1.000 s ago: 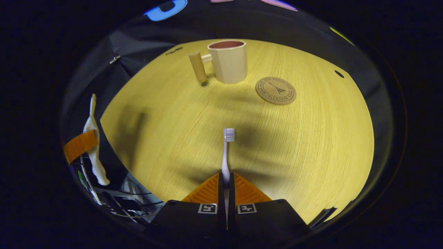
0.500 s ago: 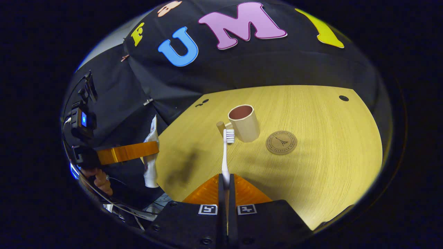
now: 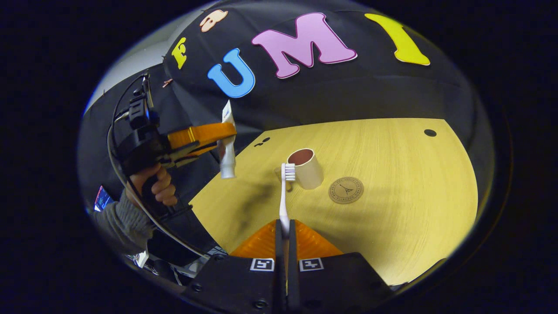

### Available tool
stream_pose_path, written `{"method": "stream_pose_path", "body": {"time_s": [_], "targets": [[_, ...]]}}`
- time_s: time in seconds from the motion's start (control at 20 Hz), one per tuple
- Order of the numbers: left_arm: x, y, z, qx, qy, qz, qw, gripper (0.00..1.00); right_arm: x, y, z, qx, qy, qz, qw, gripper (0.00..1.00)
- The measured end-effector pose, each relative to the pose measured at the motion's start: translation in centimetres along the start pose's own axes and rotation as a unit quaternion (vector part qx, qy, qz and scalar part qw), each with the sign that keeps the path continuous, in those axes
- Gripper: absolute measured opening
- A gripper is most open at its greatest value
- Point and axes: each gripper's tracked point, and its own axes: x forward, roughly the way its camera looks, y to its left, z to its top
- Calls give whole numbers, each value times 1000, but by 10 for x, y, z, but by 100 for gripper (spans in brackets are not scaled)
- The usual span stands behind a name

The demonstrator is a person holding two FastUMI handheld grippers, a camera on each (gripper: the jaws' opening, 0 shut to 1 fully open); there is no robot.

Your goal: Put the toothbrush and toothpaste on the desktop into the cup, then pick up the cup and place it on the coaster on the desktop.

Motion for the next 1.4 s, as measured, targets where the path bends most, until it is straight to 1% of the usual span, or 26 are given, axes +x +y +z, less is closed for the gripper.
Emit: {"method": "stream_pose_path", "body": {"time_s": [0.1,0.2,0.3,0.5,0.75,0.95,1.15,1.3,1.4], "targets": [[22,-1,8,-8,-9,-4,1000,19,-6,-12,3,10,-7,-9,1000,6],[44,-2,10,6,-10,-5,1000,19,-11,-23,5,14,-11,-20,1000,6],[65,-10,10,4,-12,-20,1000,19,-14,-32,5,21,-14,-32,999,6],[103,-9,-4,-4,-5,-33,999,19,-25,-43,8,31,-26,-47,998,6],[139,-1,-22,6,-3,-28,1000,19,-28,-47,7,41,-29,-54,997,6],[158,8,-45,33,9,-17,999,19,-26,-47,2,43,-23,-55,997,6],[167,8,-67,67,25,-13,997,19,-26,-51,0,51,-20,-59,997,6],[171,8,-75,90,27,-11,995,19,-27,-57,0,51,-20,-66,996,6],[175,9,-82,99,35,-12,994,19,-27,-59,-2,52,-20,-70,996,6]]}}
